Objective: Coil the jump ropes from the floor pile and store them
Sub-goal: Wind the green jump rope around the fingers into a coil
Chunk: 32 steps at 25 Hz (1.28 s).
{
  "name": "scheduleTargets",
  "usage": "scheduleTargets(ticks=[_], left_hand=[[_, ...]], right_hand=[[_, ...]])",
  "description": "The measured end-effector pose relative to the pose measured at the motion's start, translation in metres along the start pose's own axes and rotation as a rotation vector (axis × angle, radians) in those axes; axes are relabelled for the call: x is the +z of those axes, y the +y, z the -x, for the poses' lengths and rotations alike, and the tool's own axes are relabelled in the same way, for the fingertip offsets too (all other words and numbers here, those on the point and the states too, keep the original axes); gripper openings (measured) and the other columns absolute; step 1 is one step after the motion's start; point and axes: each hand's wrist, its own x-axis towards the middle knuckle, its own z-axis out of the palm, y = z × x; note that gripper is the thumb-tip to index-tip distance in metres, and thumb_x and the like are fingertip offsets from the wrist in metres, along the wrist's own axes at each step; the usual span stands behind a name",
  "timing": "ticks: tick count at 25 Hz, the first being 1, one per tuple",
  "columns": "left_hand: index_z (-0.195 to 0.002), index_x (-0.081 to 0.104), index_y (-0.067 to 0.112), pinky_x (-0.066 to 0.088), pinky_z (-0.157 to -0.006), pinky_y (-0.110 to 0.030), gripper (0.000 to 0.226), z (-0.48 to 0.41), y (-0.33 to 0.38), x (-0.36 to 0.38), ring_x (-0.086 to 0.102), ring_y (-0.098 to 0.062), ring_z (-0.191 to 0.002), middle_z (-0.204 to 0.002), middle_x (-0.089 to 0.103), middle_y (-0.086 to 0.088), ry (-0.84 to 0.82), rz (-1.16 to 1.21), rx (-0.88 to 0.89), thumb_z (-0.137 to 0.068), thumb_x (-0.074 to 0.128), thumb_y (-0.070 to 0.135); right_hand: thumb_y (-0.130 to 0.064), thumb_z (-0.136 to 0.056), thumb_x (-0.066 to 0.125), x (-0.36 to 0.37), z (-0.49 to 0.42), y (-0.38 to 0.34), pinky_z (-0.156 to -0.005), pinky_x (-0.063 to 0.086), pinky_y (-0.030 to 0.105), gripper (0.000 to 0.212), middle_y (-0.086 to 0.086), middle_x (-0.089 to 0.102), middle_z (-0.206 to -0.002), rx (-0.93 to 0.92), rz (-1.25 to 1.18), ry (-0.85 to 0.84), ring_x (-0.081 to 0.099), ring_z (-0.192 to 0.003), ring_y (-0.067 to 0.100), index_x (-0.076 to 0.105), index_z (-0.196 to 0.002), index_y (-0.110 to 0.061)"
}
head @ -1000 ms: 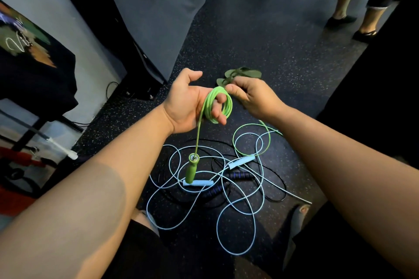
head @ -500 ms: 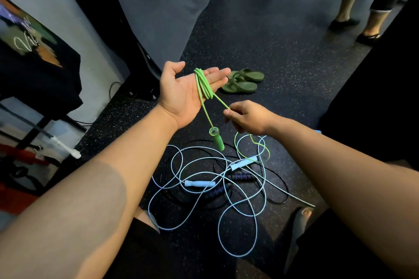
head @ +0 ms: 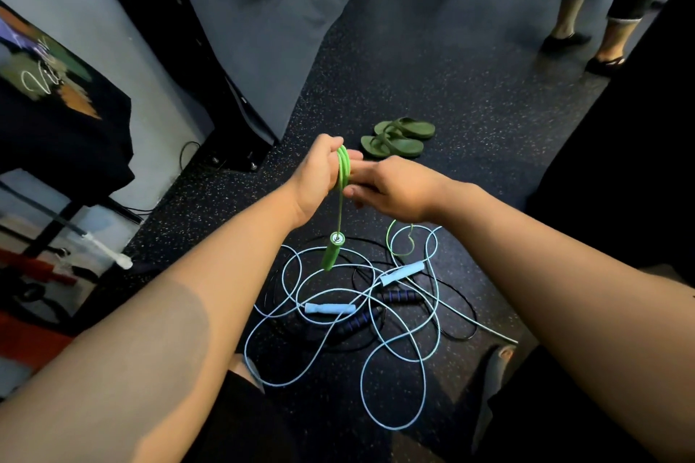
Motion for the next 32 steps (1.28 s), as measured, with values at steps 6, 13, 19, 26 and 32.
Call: scheduleTargets(ticks=[6,13,19,26,32], left_hand=[[-0.111,0.057,-0.016,0.044,-0.101,-0.037,0.080,0.013,0.001,0.008,0.068,-0.034,-0.086,-0.083,0.069,-0.023,-0.256,-0.125,-0.132,-0.098,0.009,0.047],[-0.084,0.058,-0.003,0.056,-0.077,-0.036,0.074,0.025,0.020,0.013,0.062,-0.036,-0.065,-0.047,0.052,-0.007,-0.309,0.103,-0.168,-0.094,0.011,0.053],[-0.090,0.061,-0.003,0.042,-0.090,-0.040,0.071,0.022,0.020,0.004,0.063,-0.031,-0.062,-0.050,0.045,-0.002,-0.223,0.376,-0.086,-0.083,0.028,0.060],[-0.108,0.062,-0.003,0.046,-0.101,-0.037,0.070,0.018,0.021,-0.003,0.065,-0.036,-0.099,-0.083,0.066,-0.010,-0.115,0.685,0.065,-0.075,0.042,0.056],[-0.093,0.072,-0.001,0.042,-0.112,-0.039,0.069,0.017,0.024,-0.007,0.065,-0.039,-0.103,-0.094,0.067,-0.014,0.037,0.691,0.153,-0.089,0.033,0.055]], right_hand=[[-0.061,-0.087,0.059,-0.022,0.007,0.018,-0.052,0.036,0.029,0.042,-0.008,0.052,-0.056,-0.002,-0.071,0.201,0.048,-0.053,0.009,0.058,-0.072,-0.022],[-0.053,-0.093,0.055,-0.007,0.008,0.037,-0.054,0.038,0.041,0.050,0.004,0.040,-0.061,0.125,-0.318,0.322,0.038,-0.057,0.016,0.049,-0.070,-0.010],[-0.039,-0.105,0.040,0.016,0.005,0.033,-0.050,0.052,0.045,0.037,-0.006,0.045,-0.057,0.334,-0.513,0.269,0.050,-0.050,0.013,0.059,-0.081,-0.019],[-0.031,-0.106,0.038,0.038,0.002,0.026,-0.045,0.043,0.026,0.035,0.009,0.051,-0.057,0.440,-0.587,0.101,0.051,-0.044,0.020,0.056,-0.083,-0.013],[-0.029,-0.104,0.045,0.030,0.005,0.012,-0.056,0.042,0.026,0.024,-0.006,0.056,-0.060,0.319,-0.289,-0.076,0.053,-0.051,0.005,0.062,-0.088,-0.022]])
